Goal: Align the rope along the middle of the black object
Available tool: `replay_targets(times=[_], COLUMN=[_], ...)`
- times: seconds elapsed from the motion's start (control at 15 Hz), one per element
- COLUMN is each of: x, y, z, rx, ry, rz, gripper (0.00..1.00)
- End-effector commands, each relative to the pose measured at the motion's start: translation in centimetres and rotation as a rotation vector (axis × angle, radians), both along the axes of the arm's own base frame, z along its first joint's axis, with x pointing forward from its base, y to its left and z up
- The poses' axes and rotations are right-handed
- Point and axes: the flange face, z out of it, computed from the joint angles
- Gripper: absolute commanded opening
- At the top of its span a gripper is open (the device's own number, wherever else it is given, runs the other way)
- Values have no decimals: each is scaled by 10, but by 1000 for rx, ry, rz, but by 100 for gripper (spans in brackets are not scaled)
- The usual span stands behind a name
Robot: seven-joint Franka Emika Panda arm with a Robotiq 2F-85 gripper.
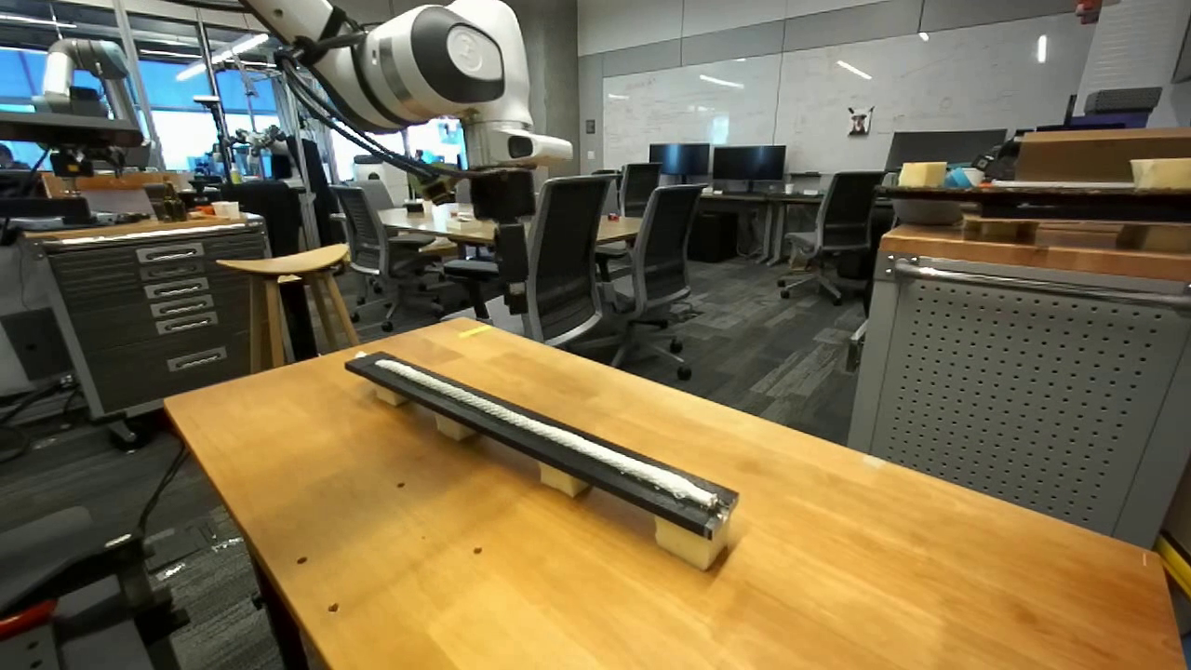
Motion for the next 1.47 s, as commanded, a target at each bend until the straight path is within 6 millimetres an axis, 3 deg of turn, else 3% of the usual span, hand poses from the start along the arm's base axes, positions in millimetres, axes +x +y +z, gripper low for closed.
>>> replay_targets(times=[0.0,0.07,0.13,0.27,0.6,1.4], x=[-59,-75,-38,-47,-43,-43], y=[26,34,28,32,28,28], z=[19,21,8,10,2,2], rx=[4,8,16,18,16,16], ry=[28,34,38,42,53,52], rz=[198,250,153,165,157,157], gripper=[100,100,100,100,100,100])
